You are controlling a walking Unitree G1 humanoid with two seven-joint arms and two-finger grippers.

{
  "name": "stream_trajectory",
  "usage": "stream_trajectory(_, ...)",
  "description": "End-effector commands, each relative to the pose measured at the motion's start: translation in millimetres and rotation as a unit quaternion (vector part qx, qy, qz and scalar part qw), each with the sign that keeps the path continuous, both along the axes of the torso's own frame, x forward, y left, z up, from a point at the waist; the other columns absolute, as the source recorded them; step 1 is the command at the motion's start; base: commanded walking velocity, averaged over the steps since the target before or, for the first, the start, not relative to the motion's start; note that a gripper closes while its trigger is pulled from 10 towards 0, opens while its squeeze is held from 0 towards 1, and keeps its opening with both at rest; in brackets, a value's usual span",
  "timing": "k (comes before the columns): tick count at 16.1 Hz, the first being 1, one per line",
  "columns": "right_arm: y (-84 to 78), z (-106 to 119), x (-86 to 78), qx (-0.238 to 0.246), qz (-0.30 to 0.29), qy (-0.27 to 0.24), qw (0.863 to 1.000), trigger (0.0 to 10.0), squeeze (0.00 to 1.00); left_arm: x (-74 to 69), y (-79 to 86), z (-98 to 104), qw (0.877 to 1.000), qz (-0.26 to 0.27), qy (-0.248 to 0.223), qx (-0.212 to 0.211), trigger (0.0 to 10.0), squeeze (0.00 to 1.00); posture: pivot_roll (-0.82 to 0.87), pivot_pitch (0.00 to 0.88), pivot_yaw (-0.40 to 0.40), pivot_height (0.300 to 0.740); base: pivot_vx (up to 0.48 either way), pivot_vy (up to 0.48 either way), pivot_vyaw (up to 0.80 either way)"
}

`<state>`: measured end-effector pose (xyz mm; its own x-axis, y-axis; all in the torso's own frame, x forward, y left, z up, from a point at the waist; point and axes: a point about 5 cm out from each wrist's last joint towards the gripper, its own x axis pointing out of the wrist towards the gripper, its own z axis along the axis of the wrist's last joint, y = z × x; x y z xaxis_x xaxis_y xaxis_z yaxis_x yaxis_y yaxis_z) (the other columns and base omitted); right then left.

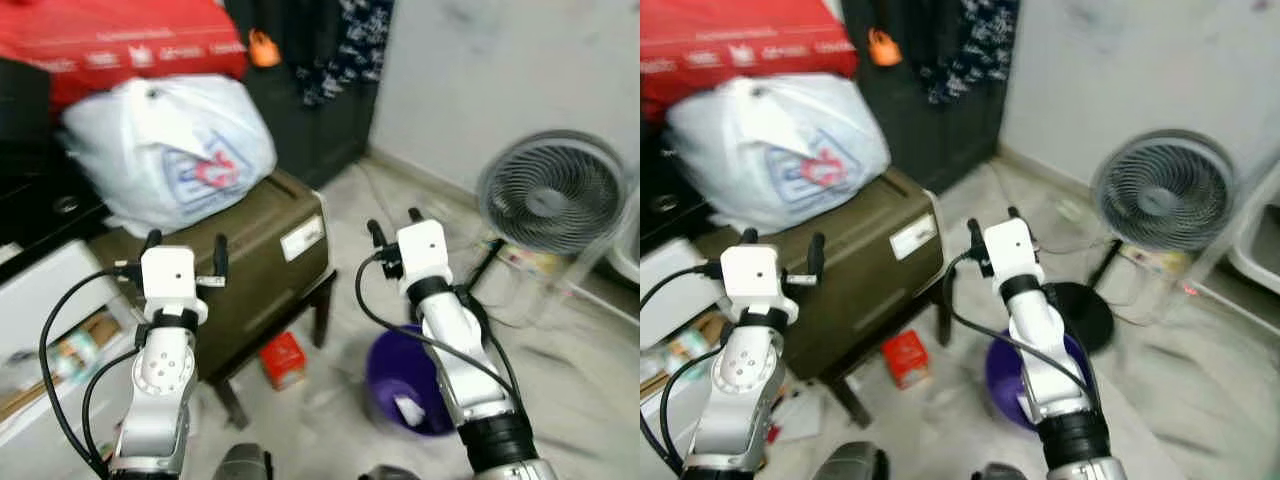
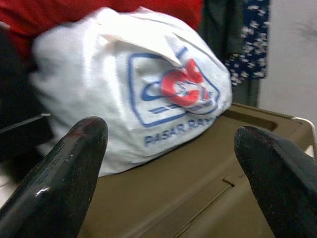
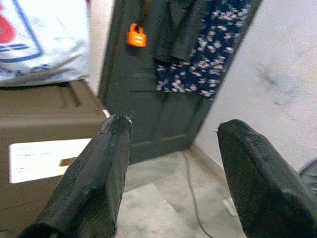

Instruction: Clean up the room

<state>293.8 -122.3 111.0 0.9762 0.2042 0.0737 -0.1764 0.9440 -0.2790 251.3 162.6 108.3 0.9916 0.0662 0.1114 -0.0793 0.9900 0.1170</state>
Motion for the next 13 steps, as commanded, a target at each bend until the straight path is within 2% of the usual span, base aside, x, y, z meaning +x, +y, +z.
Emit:
stream_trajectory(1, -2.9, 3, 0.3, -0.001, -0.001, -0.003, 1.0, 10.0, 0.0, -2.1, -3.0, 1, 1.0, -0.003, 0.003, 0.005, 10.0, 0.0, -0.06, 0.034, -0.019, 0.74, 0.0, 0.0, 0.8)
stream_trajectory(6, -5.5, 4, -5.0, 0.006, -0.005, 0.0, 1.0, 10.0, 0.0, -11.4, 6.2, -2, 1.0, 0.004, 0.015, 0.012, 10.0, 0.0, -0.06, 0.043, -0.011, 0.74, 0.0, 0.0, 0.8)
stream_trajectory(10, -10.7, -3, -12.4, -0.013, 0.003, 0.005, 1.0, 10.0, 0.0, -27.4, 18.9, -10, 0.999, 0.022, 0.036, 0.023, 10.0, 0.0, -0.06, 0.05, -0.023, 0.74, 0.0, 0.0, 0.8)
stream_trajectory(13, -9.8, -2, -9.5, -0.015, 0.011, 0.005, 1.0, 10.0, 0.0, -26.8, 16.0, -9, 0.999, 0.024, 0.034, 0.021, 10.0, 0.0, -0.06, 0.049, -0.035, 0.74, 0.0, 0.0, 0.8)
